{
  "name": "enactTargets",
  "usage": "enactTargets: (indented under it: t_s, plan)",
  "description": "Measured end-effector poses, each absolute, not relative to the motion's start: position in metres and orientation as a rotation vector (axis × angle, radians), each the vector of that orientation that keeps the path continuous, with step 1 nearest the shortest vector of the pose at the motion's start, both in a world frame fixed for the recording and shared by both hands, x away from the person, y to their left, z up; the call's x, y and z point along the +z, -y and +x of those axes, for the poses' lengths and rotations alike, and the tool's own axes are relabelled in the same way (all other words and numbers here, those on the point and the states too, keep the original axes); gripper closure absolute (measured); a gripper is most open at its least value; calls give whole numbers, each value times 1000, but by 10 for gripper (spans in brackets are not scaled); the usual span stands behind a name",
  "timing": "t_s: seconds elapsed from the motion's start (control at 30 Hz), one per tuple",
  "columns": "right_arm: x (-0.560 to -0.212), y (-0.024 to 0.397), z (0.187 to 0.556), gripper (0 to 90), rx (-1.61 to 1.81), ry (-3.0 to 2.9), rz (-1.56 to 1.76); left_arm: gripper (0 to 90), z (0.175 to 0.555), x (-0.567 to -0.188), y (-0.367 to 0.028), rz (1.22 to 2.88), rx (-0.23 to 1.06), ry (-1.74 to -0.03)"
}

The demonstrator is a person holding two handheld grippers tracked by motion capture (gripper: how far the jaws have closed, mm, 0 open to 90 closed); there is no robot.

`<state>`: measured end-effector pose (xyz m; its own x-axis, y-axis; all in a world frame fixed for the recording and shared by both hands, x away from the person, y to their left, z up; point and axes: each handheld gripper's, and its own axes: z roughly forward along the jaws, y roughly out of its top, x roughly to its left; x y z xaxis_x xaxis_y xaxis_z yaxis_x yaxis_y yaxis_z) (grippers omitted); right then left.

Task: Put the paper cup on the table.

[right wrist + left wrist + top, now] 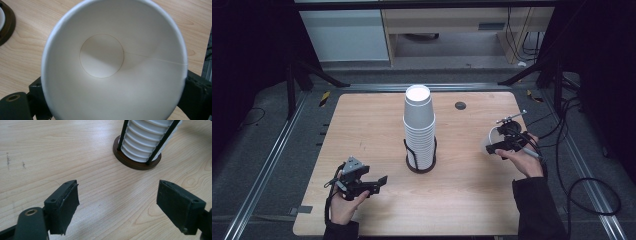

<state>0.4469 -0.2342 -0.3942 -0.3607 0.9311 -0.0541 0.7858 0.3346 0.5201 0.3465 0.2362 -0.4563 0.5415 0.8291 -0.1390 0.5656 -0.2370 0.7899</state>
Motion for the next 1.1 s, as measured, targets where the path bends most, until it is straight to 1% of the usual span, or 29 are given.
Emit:
enactTargets:
  t_s: [0.57,1.1]
  plan:
    - [-409,231,449,84,430,-2358,1524,169,347,-457,-237,1935,388,-1137]
    - [-416,228,452,81,296,-2451,1468,169,347,-458,-236,1944,379,-1136]
